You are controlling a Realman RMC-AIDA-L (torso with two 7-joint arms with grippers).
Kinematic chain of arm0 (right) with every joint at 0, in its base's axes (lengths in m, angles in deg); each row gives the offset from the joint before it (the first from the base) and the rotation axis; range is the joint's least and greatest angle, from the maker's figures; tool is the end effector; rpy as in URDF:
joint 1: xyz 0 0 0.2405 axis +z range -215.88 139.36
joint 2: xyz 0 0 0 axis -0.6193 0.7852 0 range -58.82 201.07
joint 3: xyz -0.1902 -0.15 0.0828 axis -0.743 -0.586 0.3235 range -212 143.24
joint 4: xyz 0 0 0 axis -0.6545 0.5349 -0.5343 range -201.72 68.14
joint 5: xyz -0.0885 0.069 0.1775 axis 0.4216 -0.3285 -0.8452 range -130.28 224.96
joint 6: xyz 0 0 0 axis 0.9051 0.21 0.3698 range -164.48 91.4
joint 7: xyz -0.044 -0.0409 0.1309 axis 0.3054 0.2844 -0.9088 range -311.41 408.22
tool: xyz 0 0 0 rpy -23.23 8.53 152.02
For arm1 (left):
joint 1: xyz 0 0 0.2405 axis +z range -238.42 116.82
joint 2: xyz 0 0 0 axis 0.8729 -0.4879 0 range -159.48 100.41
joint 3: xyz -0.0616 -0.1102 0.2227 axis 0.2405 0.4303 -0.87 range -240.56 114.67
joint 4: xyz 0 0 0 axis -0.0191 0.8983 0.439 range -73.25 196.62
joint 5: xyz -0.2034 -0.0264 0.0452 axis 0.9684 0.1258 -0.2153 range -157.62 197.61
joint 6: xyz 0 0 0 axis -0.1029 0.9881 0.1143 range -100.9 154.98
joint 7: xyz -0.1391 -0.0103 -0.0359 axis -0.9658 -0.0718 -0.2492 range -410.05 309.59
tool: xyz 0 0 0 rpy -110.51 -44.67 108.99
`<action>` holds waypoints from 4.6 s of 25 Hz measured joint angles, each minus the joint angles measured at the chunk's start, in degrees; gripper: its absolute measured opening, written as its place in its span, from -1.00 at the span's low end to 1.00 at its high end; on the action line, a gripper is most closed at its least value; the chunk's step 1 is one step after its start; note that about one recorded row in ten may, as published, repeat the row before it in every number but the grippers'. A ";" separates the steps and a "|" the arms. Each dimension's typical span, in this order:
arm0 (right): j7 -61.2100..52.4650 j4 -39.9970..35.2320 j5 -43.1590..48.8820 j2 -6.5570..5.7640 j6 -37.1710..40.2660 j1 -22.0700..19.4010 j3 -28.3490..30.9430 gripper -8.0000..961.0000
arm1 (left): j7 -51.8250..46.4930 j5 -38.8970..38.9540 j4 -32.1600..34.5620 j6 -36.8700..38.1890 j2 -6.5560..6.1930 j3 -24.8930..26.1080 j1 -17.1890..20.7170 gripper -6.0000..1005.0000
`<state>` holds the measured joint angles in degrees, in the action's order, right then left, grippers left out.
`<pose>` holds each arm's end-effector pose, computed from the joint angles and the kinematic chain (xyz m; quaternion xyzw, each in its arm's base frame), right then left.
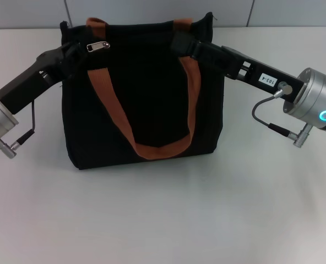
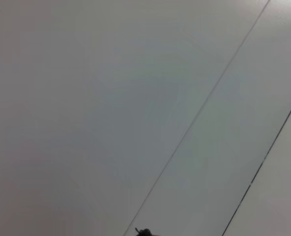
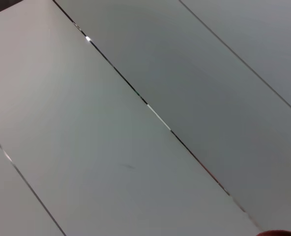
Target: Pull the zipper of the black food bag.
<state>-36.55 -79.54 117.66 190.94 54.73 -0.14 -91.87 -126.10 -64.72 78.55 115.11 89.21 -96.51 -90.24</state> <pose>0.1866 0.3387 -0.0376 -0.7918 0.3437 0.5046 0.0151 -0.2634 0.3335 0.0056 -0.7700 -0.3375 -0.4989 0.2105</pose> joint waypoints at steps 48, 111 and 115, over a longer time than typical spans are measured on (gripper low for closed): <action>4.33 -0.42 0.41 -0.10 -2.07 1.42 -4.33 0.56 | 0.07 -6.85 9.87 1.41 0.01 -4.05 -1.26 -0.86; 2.19 -1.22 -1.76 0.08 -10.71 5.39 -10.65 0.56 | 3.01 -0.80 8.27 1.13 0.35 -8.80 -2.82 -0.79; 2.25 -1.29 -2.39 0.08 -11.26 5.57 -11.11 0.56 | 3.01 -0.80 8.27 1.13 0.35 -8.90 -2.85 -0.79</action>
<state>-34.30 -80.83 115.27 191.01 43.48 5.43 -102.98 -123.09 -65.51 86.82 116.24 89.56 -105.41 -93.08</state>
